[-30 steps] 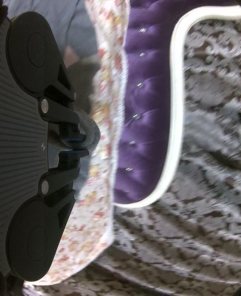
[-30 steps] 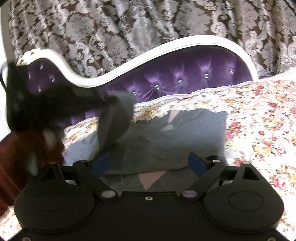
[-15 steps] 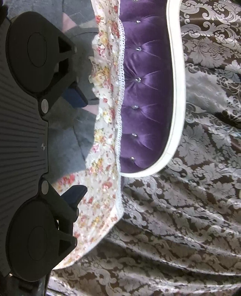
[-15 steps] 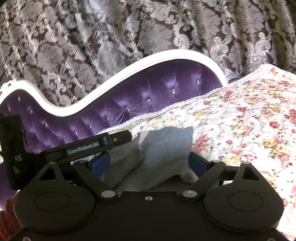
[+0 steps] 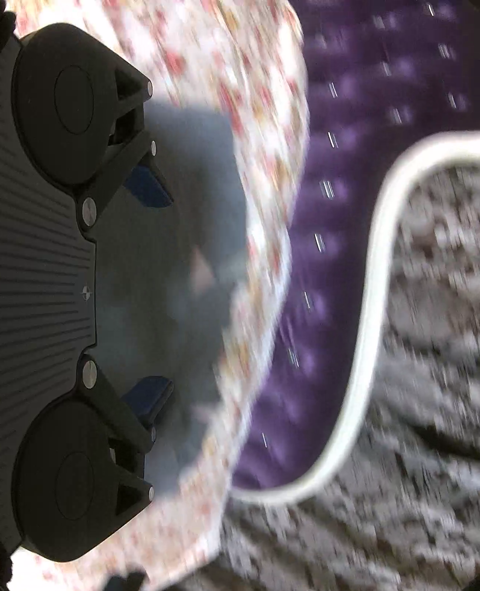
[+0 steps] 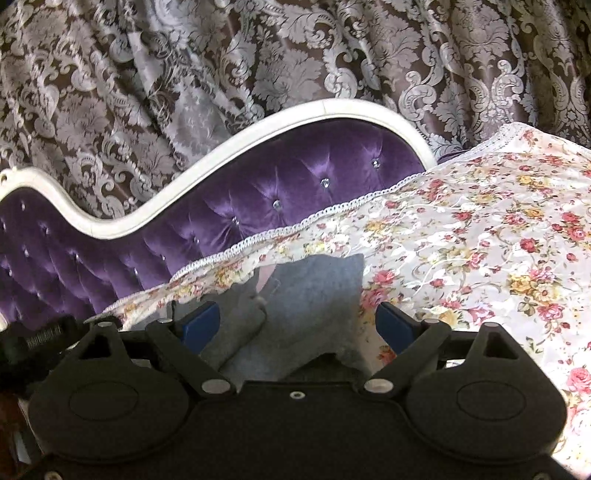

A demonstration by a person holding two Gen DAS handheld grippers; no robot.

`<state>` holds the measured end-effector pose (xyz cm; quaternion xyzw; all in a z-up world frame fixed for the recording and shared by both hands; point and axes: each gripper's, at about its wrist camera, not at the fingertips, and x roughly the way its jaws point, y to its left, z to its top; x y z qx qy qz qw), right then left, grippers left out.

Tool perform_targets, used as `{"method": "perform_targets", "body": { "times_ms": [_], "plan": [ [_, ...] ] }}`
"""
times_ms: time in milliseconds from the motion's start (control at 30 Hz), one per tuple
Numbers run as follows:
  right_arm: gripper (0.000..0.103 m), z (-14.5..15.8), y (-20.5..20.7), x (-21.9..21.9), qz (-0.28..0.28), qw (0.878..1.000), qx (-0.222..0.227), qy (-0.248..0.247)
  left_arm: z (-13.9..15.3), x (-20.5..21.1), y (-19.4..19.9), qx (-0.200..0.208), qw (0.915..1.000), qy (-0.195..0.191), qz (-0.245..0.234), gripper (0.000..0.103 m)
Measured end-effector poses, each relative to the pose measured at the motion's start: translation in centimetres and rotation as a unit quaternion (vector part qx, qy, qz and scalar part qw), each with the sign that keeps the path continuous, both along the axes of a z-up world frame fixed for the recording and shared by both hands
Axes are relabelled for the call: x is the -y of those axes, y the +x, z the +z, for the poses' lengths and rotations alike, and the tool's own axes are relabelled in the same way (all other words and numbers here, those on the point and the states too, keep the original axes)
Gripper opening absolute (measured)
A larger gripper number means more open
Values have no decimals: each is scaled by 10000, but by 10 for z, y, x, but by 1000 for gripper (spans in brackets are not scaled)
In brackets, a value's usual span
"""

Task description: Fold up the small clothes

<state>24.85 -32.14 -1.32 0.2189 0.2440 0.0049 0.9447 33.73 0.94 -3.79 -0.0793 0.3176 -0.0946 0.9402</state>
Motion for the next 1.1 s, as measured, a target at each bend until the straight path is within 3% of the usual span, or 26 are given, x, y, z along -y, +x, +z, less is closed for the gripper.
{"method": "perform_targets", "body": {
  "times_ms": [167,333,467,600,833,1000,1100],
  "plan": [
    [93,-7,3,-16,170,9993,-81,-337,-32,-30,-6,-258,9990,139,329,99],
    [93,-14,5,-33,351,9971,-161,-654,-43,-12,-14,81,9966,804,172,100],
    [92,-21,5,-49,525,9936,-202,-977,-46,-18,-12,136,9976,650,212,101],
    [92,-19,13,-73,637,9859,-140,-1539,-48,-17,-15,117,9970,739,180,102],
    [92,-4,62,-125,970,9729,-65,-2096,-50,-17,-17,126,9971,732,177,102],
    [91,-23,96,-145,988,9545,-545,-2760,-50,-18,-16,128,9974,682,181,102],
    [87,-36,99,-124,774,9537,-873,-2774,-50,-18,-17,131,9975,665,191,102]
  ]
}}
